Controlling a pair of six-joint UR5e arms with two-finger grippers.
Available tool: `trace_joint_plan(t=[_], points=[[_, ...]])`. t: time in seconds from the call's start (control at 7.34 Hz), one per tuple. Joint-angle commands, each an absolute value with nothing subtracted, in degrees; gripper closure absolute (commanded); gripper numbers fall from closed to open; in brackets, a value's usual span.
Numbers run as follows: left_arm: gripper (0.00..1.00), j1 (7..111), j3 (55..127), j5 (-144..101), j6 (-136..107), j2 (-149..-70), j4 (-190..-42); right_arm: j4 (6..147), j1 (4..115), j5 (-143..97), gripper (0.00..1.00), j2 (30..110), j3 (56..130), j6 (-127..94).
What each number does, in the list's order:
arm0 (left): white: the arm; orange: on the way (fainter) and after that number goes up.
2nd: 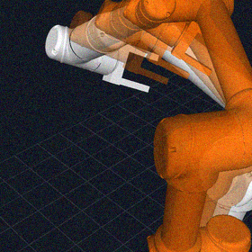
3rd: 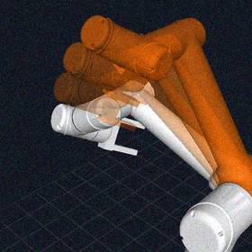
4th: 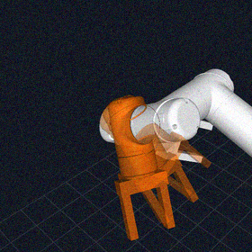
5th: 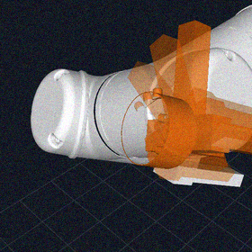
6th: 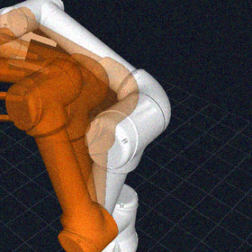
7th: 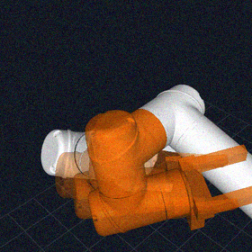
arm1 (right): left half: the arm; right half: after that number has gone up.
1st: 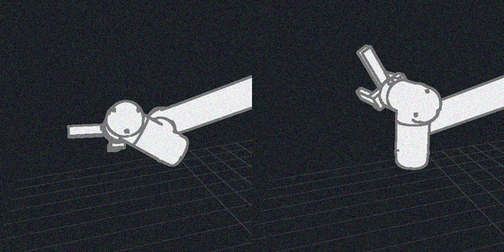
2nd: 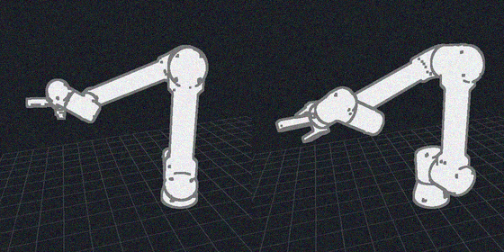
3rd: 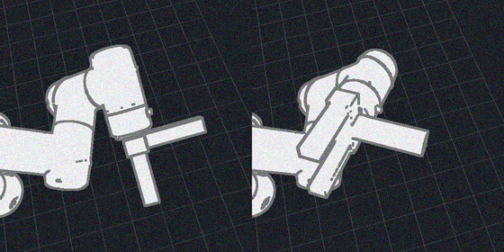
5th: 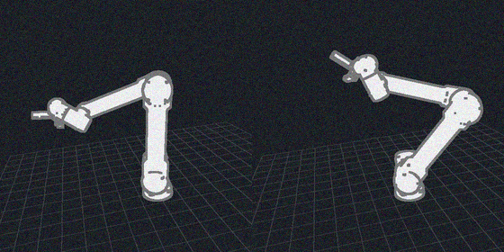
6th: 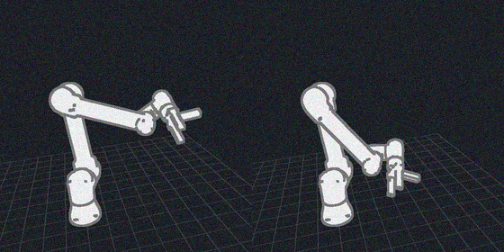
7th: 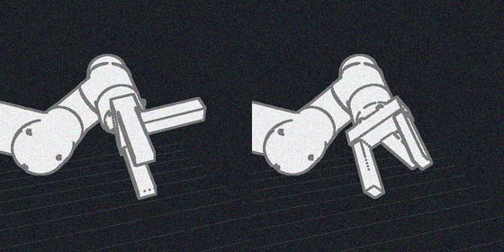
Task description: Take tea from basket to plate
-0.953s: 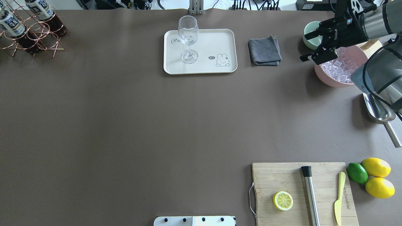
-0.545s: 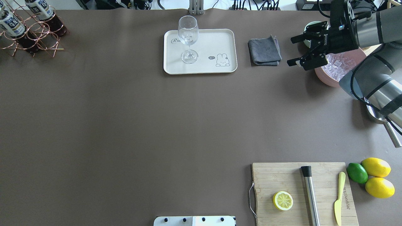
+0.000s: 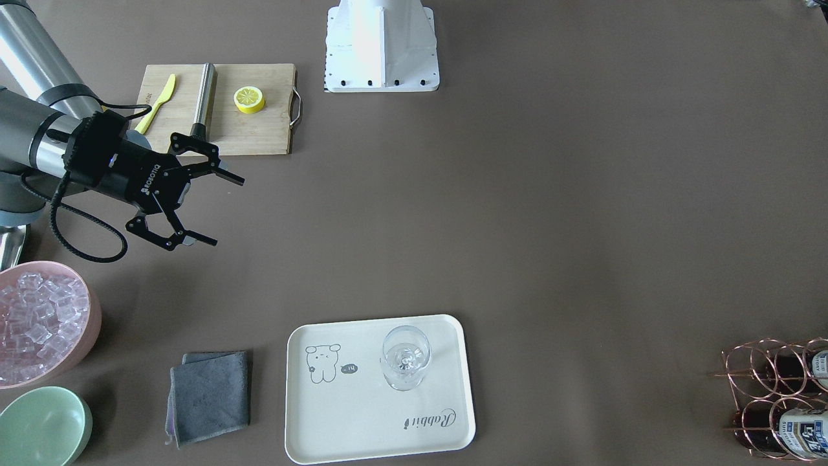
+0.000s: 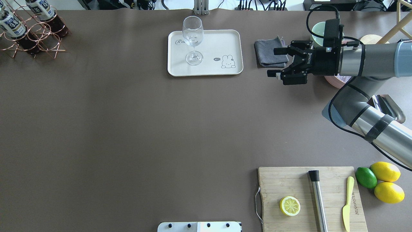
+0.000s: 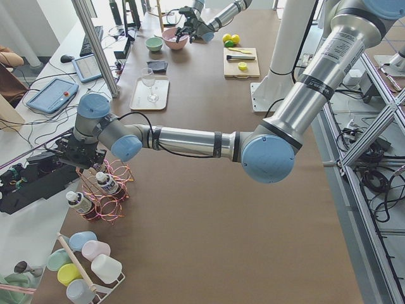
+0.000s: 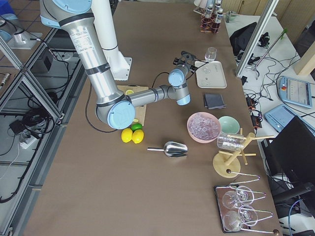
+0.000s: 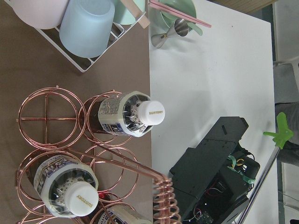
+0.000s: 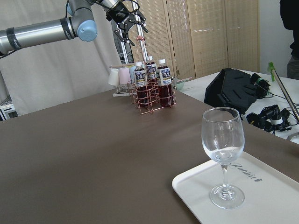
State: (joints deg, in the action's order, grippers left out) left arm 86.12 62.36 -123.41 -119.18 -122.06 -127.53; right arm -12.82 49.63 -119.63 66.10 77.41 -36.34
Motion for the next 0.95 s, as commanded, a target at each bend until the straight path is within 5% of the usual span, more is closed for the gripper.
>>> trace_joint_plan(t=[0.0, 0.54, 0.82], points=[[0.23, 85.78, 61.61, -123.31, -119.27, -122.43, -128.06, -13.10, 47.90, -119.61, 0.00, 65.92, 77.43, -36.56], [0.38, 85.61, 60.38, -123.31, -119.36, -123.13, -128.41, -13.36, 46.50, -119.54, 0.00, 66.01, 77.34, -36.39], [0.53, 85.61, 60.38, -123.31, -119.36, -123.13, -128.50, -13.36, 46.32, -119.45, 0.00, 66.45, 77.34, -36.21]])
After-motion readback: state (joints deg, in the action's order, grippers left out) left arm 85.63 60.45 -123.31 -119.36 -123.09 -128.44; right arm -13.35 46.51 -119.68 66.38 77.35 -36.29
